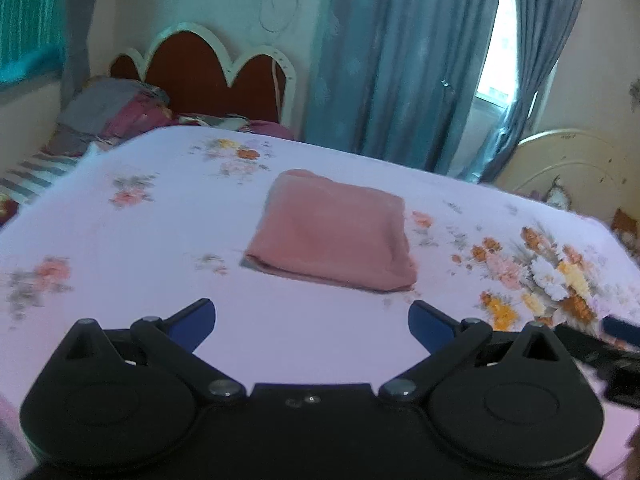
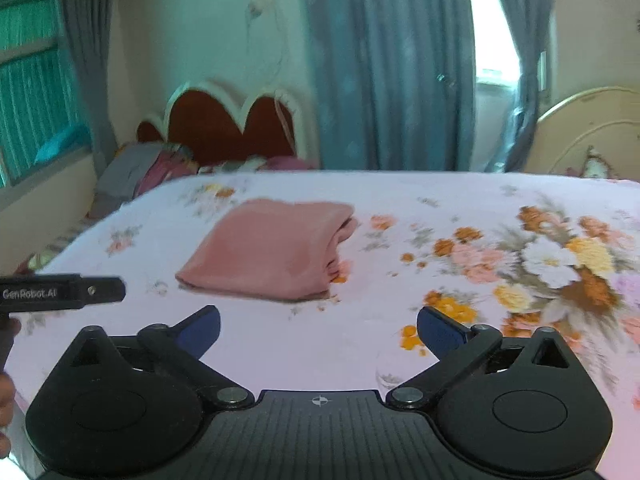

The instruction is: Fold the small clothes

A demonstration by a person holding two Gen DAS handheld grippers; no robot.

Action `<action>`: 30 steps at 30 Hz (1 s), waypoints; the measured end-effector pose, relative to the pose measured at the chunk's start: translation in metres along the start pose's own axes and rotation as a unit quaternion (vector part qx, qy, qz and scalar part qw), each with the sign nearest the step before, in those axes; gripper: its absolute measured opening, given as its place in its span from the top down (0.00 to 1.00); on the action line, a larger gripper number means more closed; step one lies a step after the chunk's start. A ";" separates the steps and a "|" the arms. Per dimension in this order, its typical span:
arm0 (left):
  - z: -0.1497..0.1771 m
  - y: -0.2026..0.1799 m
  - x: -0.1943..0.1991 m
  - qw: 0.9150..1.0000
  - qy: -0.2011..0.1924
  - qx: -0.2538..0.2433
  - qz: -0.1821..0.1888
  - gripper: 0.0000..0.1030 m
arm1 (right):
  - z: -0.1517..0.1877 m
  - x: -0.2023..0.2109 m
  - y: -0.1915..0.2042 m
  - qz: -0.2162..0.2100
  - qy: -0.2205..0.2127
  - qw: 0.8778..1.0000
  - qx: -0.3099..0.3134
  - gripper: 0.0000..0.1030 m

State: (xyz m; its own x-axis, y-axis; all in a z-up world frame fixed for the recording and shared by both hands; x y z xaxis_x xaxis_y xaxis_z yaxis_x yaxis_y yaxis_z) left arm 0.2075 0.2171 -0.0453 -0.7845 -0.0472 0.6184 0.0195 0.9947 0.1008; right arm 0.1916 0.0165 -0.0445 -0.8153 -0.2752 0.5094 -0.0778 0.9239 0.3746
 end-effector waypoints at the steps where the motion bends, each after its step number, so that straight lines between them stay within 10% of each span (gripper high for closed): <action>1: 0.001 -0.001 0.007 1.000 0.003 -0.014 -0.015 0.00 | -0.001 0.010 0.001 -0.006 -0.006 1.000 0.000 0.00; 30: 0.015 0.007 0.076 0.998 -0.024 -0.046 -0.033 0.00 | 0.007 0.069 0.012 -0.020 -0.036 0.999 -0.010 0.00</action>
State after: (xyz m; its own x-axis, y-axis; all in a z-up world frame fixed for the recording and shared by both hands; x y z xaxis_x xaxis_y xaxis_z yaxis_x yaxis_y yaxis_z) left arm 0.1389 0.2222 -0.0094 -0.8145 -0.1067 0.5703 0.0217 0.9766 0.2137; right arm 0.1299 0.0108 -0.0101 -0.8512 -0.2914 0.4364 -0.1004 0.9067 0.4097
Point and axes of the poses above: each gripper's, at about its wrist camera, not at the fingertips, and x roughly against the way its jaws point, y to its left, z to its underside, the point moved 9 cm from there along -x, roughly the way its jaws point, and after that the axes turned 13 degrees about -x, right-handed, at the moved point
